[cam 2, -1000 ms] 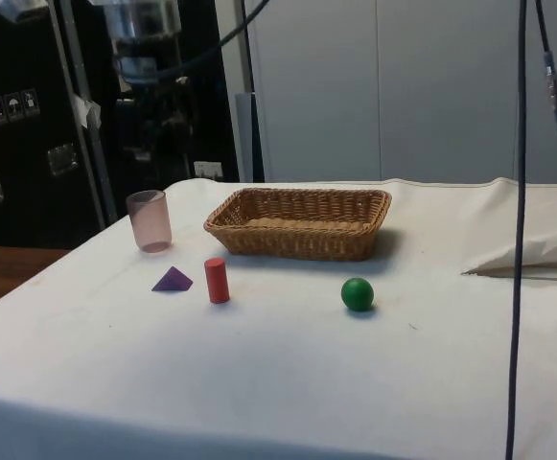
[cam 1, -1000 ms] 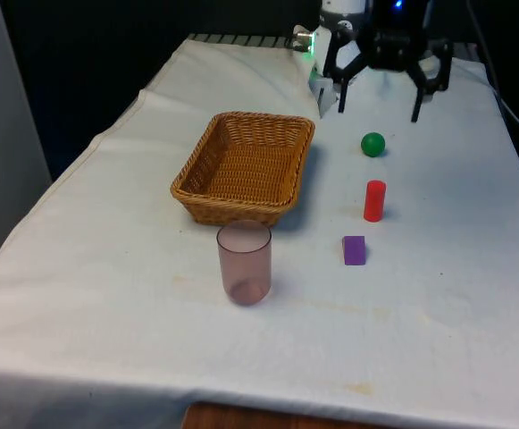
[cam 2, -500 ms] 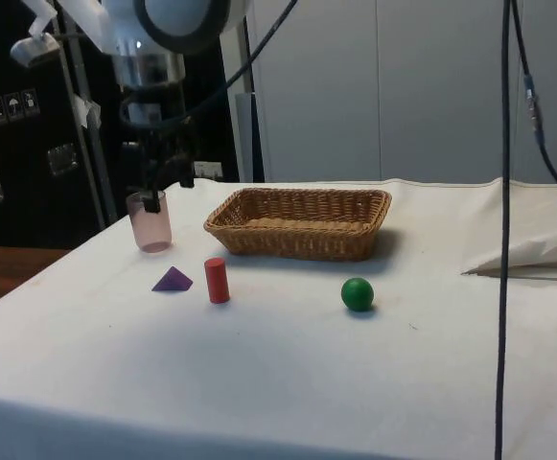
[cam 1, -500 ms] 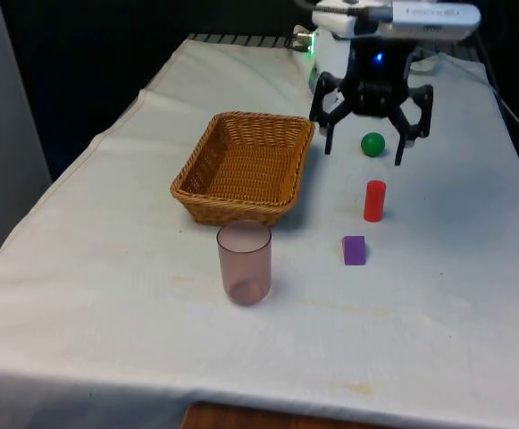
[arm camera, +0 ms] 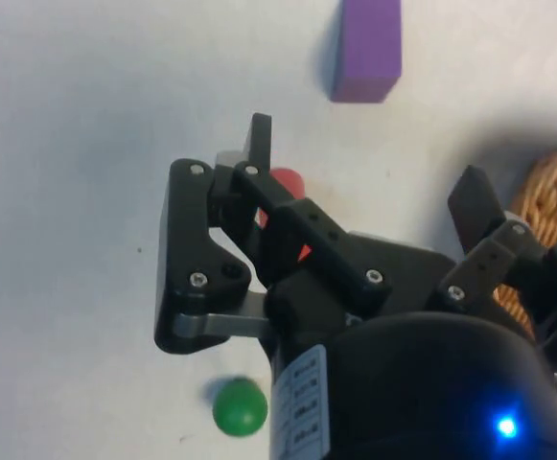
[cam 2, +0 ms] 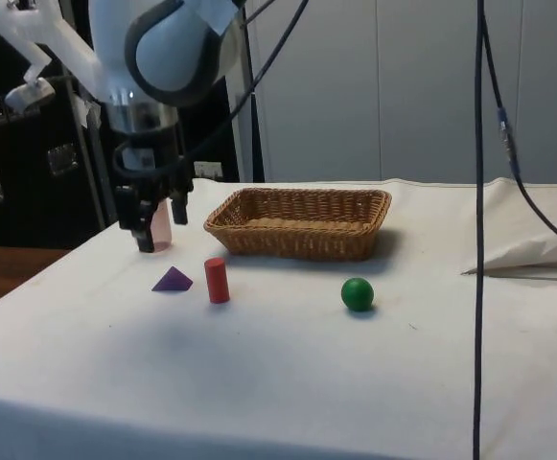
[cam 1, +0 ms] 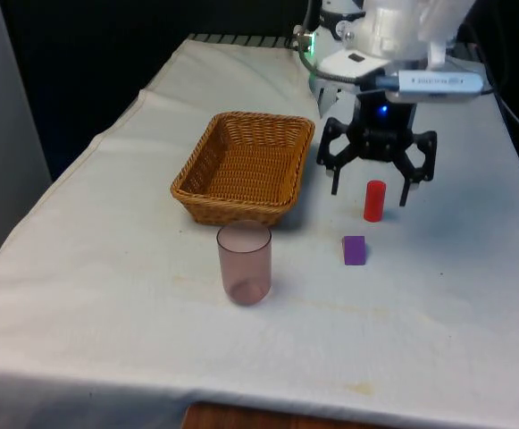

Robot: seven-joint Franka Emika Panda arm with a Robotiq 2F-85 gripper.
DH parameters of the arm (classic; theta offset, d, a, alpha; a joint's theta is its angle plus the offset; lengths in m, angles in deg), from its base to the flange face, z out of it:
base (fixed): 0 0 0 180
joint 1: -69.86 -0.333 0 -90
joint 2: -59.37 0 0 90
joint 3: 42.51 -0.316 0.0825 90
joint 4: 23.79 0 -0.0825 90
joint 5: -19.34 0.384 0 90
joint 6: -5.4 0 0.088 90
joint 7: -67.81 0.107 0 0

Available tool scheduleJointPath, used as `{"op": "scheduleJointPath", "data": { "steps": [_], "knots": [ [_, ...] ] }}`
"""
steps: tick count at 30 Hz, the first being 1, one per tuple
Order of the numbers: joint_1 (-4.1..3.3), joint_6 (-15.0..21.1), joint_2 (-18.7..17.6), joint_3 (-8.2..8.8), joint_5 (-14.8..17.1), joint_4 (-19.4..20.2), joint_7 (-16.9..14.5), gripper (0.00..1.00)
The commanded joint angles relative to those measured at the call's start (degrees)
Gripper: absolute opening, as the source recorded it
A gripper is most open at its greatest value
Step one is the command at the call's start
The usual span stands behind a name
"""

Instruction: Pick up the triangular block and place it into the basket.

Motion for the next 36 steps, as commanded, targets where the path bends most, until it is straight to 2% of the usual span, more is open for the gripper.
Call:
{"op": "scheduleJointPath", "data": {
  "steps": [1, 5, 6, 7, 12, 13, 14, 16, 21, 22, 23, 25, 30, 31, 32, 36],
  "knots": [
    [0.11, 0.6, -0.5, -0.23, 0.1, -0.2, -0.3, 1.0],
    [0.17, 2.2, -2.6, -0.17, -0.1, -0.9, -1.6, 1.0],
    [0.0, 2.0, -2.0, 0.0, -0.1, -0.4, -1.3, 1.0],
    [0.11, 2.6, -3.4, -0.11, -0.2, -1.4, -2.2, 1.0],
    [0.29, 3.8, -5.1, -0.06, -0.2, -2.3, -4.2, 1.0],
    [0.06, 3.0, -4.9, 0.17, -0.1, -2.3, -3.8, 1.0],
    [0.4, 4.1, -5.4, 0.0, -0.1, -2.4, -4.7, 1.0],
    [0.63, 5.2, -5.9, 0.23, 0.1, -2.2, -6.1, 1.0],
    [0.92, 6.4, -6.1, 0.74, 0.2, -1.4, -7.9, 1.0],
    [0.57, 5.4, -6.2, 1.03, 0.0, -1.9, -7.3, 1.0],
    [0.97, 6.5, -6.1, 0.8, 0.2, -1.4, -8.1, 1.0],
    [1.03, 6.9, -6.1, 0.92, 0.2, -1.4, -8.5, 1.0],
    [0.92, 7.3, -6.5, 1.09, 0.2, -1.5, -8.8, 1.0],
    [0.69, 6.5, -6.2, 1.38, 0.0, -1.5, -8.5, 1.0],
    [0.86, 7.4, -6.8, 1.09, 0.2, -1.7, -8.8, 1.0],
    [0.74, 7.7, -7.3, 0.97, 0.2, -1.9, -8.7, 1.0]
  ]
}}
